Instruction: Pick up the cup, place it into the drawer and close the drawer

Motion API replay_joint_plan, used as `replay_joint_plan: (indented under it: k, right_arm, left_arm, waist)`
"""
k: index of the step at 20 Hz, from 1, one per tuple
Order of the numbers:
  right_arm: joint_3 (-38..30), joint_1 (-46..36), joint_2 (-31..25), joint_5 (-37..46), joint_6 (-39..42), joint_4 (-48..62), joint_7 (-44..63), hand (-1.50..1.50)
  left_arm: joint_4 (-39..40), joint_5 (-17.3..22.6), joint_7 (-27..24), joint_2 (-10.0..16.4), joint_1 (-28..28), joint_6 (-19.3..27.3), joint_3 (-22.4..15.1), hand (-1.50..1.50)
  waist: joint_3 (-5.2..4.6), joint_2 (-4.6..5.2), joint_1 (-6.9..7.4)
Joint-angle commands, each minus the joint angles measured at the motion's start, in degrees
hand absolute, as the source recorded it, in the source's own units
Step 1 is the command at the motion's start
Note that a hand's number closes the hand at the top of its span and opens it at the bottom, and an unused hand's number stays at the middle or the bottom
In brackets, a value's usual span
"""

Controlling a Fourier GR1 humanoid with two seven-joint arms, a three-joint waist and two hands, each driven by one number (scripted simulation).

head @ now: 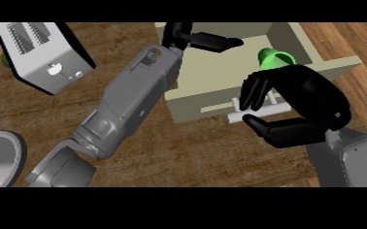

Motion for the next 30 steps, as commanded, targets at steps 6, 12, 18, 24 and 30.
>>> replay_joint_plan:
  k: [6,12,18,24,30]
  right_arm:
    - [6.99,5.21,-10.4,9.74,9.12,-1.53,5.18,-1.5]
    - [11.45,8.17,-10.04,29.53,1.38,-1.36,1.5,-1.5]
    - [17.61,6.56,-7.19,42.16,-5.25,18.76,-7.93,-1.5]
    - [16.61,-3.14,-5.85,47.09,-9.08,42.36,-17.8,1.5]
    - [10.38,-13.38,-3.52,47.22,-16.5,59.04,-26.42,1.5]
  left_arm:
    - [0.43,5.92,-5.46,0.0,-0.51,3.26,1.29,-1.5]
    - [0.79,6.38,-7.38,0.0,1.93,1.3,2.22,-1.5]
    - [-1.14,7.19,-10.62,0.19,6.68,-1.92,3.38,-1.5]
    - [-7.46,7.19,-8.24,2.9,10.5,-2.97,3.13,-1.5]
    - [-10.84,7.85,-8.49,6.44,16.15,-7.38,3.57,-1.5]
  waist:
    - [0.04,-1.44,4.68]
    - [0.03,-2.12,9.24]
    - [0.07,-1.97,12.06]
    - [0.12,-2.23,14.77]
    - [0.22,-1.36,16.54]
